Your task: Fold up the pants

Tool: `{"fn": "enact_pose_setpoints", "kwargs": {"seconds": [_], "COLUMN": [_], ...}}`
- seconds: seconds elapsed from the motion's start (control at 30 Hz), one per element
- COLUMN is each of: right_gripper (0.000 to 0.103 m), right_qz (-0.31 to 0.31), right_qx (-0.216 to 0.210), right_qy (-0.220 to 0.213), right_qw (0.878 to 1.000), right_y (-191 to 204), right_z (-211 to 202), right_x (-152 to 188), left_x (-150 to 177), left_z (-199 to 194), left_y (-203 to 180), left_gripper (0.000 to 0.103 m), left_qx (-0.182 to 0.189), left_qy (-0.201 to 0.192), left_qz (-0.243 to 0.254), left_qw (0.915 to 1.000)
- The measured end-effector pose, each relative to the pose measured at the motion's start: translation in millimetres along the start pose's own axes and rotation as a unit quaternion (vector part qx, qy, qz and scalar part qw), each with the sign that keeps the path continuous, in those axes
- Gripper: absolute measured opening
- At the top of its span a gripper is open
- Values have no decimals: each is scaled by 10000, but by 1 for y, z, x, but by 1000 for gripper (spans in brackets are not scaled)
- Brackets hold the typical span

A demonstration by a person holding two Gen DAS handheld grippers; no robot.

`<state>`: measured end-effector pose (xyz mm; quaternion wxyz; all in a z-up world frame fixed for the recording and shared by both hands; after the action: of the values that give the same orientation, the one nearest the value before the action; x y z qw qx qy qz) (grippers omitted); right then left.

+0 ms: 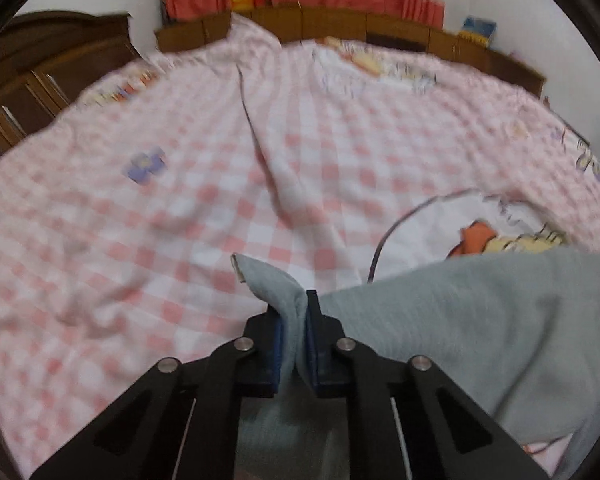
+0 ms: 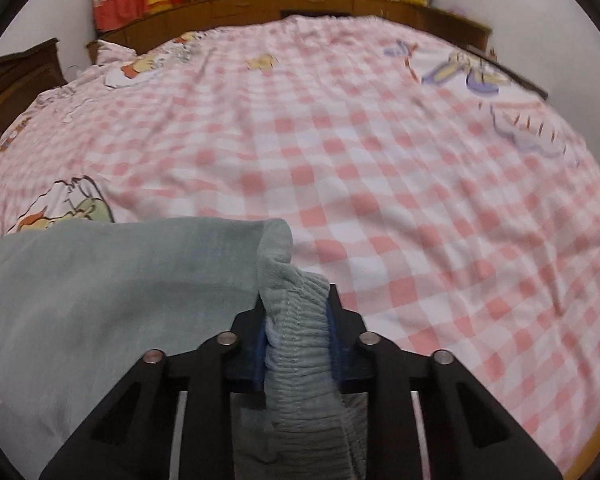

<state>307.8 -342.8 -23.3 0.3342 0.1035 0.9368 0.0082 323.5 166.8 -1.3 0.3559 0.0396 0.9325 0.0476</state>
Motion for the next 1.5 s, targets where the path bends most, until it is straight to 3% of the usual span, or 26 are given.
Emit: {"fn": "enact_pose_setpoints", "kwargs": {"seconds": [0.13,0.3,0.47,0.63,0.77,0.83,0.9,0.97,1.13,1.3,1.43,1.5], "right_gripper": [21,21,21,23,28,34,38,41,48,53,54,54], "right_qz": [64,-28,-46,-369,-430,-464,-454,-404,-357,-540,-613,-633], "right_qx": [-233,-535,-730,-270,-61,33,124,111,152,132,33,-34], "right_qy": [-399,-749,-684,-331,-190,-193,-199,-204,-249,-438,-419,-443], "right_qw": [9989,9958,9950,9984,9989,9987,9987,9989,9989,9975,9972,9970], "right_y": [7,31,63,77,71,70,68,66,58,54,55,57], "right_z": [-25,-38,-6,46,63,63,63,60,41,7,-18,-31], "right_x": [-18,-46,-57,-36,-23,-23,-24,-25,-28,-19,2,14], "left_x": [-17,-34,-21,17,42,45,46,47,52,61,70,76], "left_z": [-56,-91,-63,14,47,46,41,31,-5,-36,-37,-33], "left_y": [28,60,85,97,101,104,110,117,122,128,116,110], "left_gripper": [10,10,10,16,42,48,63,68,75,78,78,78], "left_qx": [-279,-568,-847,-807,-1213,-1235,-1318,-1331,-1149,-1207,-701,-629], "left_qy": [-652,-1073,-866,98,633,663,696,698,595,600,678,749], "left_qz": [-316,-489,-648,-632,-485,-572,-643,-734,-818,-766,-988,-1095], "left_qw": [9970,9914,9905,9947,9894,9885,9867,9859,9882,9879,9903,9892]}}
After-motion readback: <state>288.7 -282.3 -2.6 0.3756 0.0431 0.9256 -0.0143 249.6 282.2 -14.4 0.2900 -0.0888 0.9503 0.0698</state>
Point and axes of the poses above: each gripper's, at about its wrist camera, not at the fingertips, and z roughly the way its jaws point, y to its left, x to its underside, the point moved 10 cm from there along z, roughly the way its jaws point, and after that the axes turned 8 degrees about z, right-handed, at the moved point
